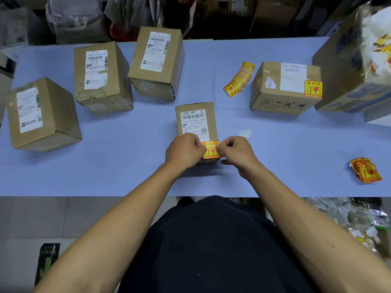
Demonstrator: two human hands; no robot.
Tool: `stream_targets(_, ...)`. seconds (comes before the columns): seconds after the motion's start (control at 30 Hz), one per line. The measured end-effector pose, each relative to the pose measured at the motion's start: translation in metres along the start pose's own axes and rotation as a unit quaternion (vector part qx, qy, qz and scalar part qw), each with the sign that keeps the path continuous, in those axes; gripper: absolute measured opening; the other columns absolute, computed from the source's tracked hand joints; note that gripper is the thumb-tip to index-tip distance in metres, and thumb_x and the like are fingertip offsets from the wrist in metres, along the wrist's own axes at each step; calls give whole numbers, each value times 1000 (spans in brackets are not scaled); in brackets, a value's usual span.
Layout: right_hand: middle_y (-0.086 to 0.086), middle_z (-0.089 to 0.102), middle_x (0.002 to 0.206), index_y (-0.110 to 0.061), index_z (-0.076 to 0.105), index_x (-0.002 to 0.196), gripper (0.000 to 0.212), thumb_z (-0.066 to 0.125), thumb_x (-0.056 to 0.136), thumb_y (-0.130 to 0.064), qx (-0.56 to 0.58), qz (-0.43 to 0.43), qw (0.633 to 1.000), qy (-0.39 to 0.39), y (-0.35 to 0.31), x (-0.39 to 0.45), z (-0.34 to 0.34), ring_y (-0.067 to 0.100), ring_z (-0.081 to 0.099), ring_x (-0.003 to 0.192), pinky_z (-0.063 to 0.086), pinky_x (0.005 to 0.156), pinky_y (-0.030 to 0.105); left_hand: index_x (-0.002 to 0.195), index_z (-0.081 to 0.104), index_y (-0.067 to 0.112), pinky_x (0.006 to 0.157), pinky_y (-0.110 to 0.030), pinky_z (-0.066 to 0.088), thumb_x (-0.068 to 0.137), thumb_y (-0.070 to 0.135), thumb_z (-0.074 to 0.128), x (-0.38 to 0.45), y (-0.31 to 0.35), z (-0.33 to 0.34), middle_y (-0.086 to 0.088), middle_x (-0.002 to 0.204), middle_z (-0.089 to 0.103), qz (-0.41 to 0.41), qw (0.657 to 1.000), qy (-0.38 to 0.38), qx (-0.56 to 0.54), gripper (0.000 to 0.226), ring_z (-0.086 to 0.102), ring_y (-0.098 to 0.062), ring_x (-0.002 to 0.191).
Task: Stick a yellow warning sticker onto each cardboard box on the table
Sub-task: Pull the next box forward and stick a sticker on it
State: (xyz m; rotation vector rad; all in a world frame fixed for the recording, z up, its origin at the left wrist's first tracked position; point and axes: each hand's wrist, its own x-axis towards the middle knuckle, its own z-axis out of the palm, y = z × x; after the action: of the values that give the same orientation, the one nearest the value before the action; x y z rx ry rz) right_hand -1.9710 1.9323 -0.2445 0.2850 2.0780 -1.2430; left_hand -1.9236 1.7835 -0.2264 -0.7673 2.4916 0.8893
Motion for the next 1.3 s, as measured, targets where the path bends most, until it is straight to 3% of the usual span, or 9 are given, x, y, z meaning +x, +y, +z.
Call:
stream_targets(0.37,10,70,93,-11,62,85,12,68,91,-19,-8,7,1000,-5,8,6,-2,26,71,94,63,73,39,78,62,19,58,-28,43,84,34,59,1,1,1,-1,82,67,35,994,28,96,16,60,-24,79)
stream_targets(0.47,3,67,96,-16,61,102,20,70,90,-30,-32,4,999,5,11,8,-3,22,67,93,61,79,42,87,58,20,66,-33,46,83,44,63,1,-10,0,-1,95,63,63,985,77,139,26,57,-26,89)
stream_targets(0.57,1,64,116,-22,53,130,46,64,92,-44,-47,-18,999,-3,9,10,3,17,62,103,54,87,36,118,57,17,82,-41,48,85,48,64,0,-30,4,-6,122,52,127,974,130,135,45,47,-29,114)
stream_targets(0.63,1,62,126,-24,47,140,58,61,91,-52,-40,-29,999,-19,6,12,14,18,61,112,51,98,38,138,46,18,95,-44,45,88,48,63,2,-40,8,-10,144,39,115,980,123,106,60,37,-31,131)
stream_targets(0.7,-3,64,124,-23,46,142,57,60,93,-49,-61,-58,996,-31,5,9,24,16,62,110,49,94,33,148,35,23,100,-44,44,91,49,60,3,-45,12,-8,154,28,74,993,88,40,68,32,-29,138)
stream_targets(0.8,-13,62,115,-27,45,142,53,60,95,-46,-79,-94,991,-51,13,0,25,10,60,101,45,83,24,153,27,26,94,-38,46,94,48,58,2,-50,17,-3,153,32,73,995,67,-29,70,41,-24,135)
stream_targets(0.87,-17,62,115,-31,47,141,51,63,94,-46,-80,-100,989,-78,25,-5,19,2,61,98,47,85,20,153,25,26,93,-36,45,95,47,57,2,-52,18,-2,152,34,83,994,67,-36,70,43,-22,133)
stream_targets(1.1,-3,53,144,-29,35,153,73,62,91,-56,-43,-63,994,-80,28,13,9,16,54,127,45,109,39,154,23,26,98,-27,35,94,39,62,9,-50,12,0,156,32,81,989,70,-103,73,40,-18,137)
stream_targets(1.3,-1,37,159,-29,25,158,69,52,98,-50,25,-54,998,-37,-10,50,19,17,40,143,39,115,41,158,9,26,118,-42,33,93,49,60,42,-39,12,2,162,28,-51,952,50,-299,86,34,-18,146)
